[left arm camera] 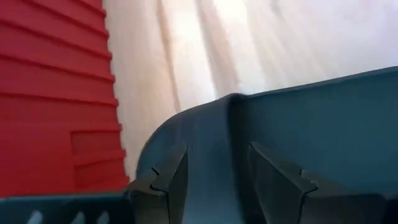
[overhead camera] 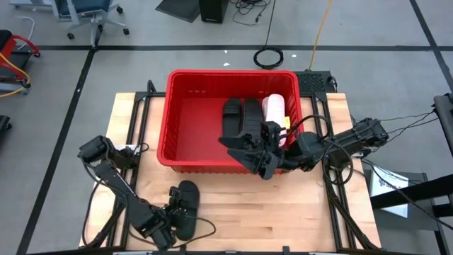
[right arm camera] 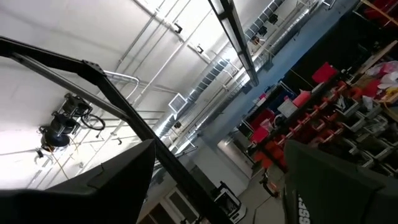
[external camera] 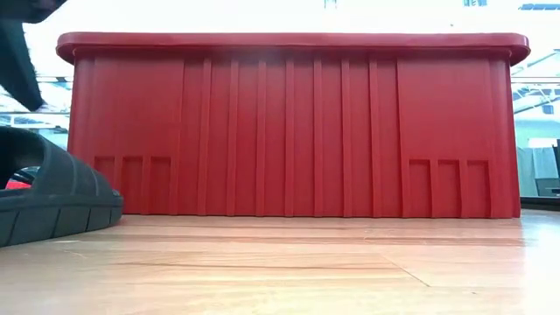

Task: Pick and place slides into bin
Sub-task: Stack the black slide on top of the black slide in the red bin

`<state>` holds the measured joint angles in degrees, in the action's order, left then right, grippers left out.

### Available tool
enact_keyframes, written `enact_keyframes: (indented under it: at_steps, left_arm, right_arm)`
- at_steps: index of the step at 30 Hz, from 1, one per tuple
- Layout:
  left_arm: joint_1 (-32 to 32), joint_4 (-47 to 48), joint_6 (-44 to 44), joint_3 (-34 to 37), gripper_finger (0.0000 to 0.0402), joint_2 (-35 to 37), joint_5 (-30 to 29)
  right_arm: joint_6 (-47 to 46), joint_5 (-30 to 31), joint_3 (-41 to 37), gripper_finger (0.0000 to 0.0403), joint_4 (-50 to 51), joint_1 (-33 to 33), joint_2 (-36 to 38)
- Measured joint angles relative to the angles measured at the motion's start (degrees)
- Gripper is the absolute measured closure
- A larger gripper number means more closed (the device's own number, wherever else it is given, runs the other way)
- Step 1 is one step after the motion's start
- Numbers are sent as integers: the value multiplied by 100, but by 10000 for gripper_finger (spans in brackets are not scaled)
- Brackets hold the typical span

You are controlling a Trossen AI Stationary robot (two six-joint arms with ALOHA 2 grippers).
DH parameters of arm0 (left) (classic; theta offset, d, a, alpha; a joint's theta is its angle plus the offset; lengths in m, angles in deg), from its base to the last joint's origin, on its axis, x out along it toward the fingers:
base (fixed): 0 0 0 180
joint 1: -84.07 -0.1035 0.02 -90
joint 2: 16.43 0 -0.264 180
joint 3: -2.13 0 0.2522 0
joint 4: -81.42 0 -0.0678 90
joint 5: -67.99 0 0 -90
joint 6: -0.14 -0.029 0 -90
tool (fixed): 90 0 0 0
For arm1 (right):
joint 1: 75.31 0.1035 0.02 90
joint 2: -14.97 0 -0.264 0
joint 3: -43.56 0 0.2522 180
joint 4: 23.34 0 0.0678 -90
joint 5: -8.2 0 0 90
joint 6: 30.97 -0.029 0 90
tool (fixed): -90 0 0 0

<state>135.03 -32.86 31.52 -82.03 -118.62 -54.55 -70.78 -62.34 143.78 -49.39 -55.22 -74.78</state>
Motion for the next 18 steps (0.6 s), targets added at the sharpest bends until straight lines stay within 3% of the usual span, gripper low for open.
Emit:
enact_keyframes:
  at_steps: [11, 18]
  left_arm:
    - [-654, -533, -556, 609, 241, 0, 451]
    - [-937, -412, -800, 659, 241, 2, 217]
  right_arm:
    - [31, 7, 0, 55, 1, 301, 0]
    - [146, 28, 0, 55, 17, 520, 0]
